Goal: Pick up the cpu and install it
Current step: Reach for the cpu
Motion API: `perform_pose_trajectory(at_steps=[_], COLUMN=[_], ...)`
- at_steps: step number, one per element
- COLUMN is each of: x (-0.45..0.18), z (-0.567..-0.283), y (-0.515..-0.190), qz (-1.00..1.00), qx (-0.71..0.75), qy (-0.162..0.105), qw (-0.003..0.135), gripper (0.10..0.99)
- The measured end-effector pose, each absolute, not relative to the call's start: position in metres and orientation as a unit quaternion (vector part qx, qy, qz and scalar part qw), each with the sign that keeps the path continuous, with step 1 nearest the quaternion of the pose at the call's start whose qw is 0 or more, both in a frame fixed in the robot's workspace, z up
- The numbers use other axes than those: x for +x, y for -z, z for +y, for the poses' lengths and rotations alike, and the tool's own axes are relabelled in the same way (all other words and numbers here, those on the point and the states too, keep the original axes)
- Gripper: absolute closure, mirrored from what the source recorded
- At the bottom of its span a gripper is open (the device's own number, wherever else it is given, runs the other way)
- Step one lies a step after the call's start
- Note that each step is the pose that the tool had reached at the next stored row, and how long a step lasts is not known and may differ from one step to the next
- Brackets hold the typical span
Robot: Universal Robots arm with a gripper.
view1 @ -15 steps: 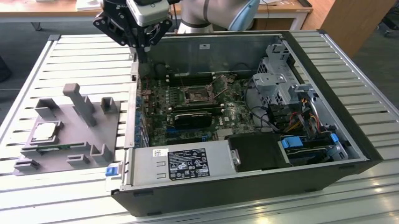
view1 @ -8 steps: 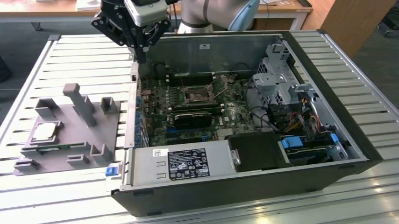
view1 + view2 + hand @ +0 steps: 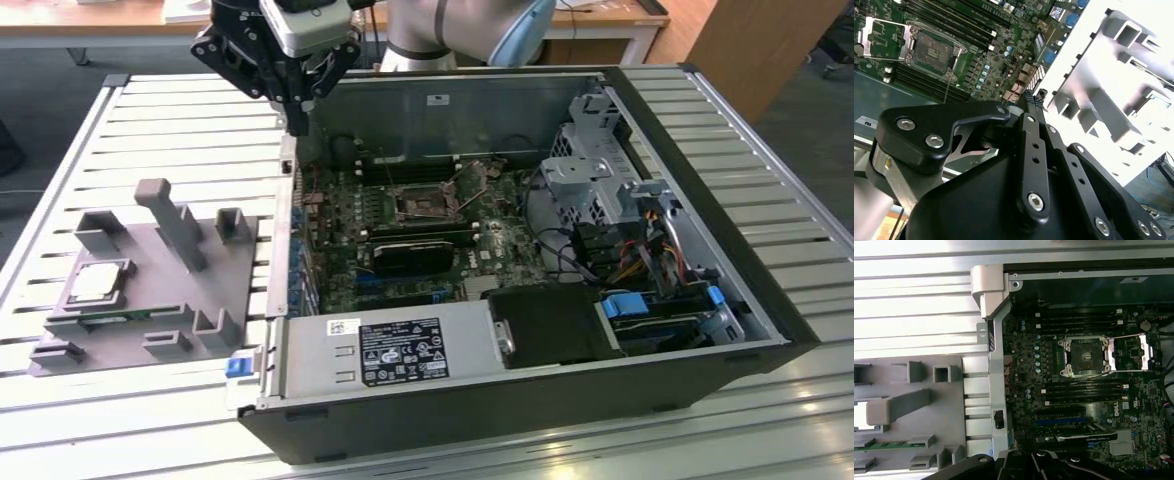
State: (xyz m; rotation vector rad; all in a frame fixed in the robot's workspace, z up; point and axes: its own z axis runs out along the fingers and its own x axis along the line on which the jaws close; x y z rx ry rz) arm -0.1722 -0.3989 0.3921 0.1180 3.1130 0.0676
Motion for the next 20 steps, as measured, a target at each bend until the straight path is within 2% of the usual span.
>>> perform_pose_trajectory(at_steps=[20], x=[-0.183], z=[-0.399], y=[-0.392], qz=[0.999], qx=[0.038], qy=[-0.022], qw=[0.013], gripper=[0.98])
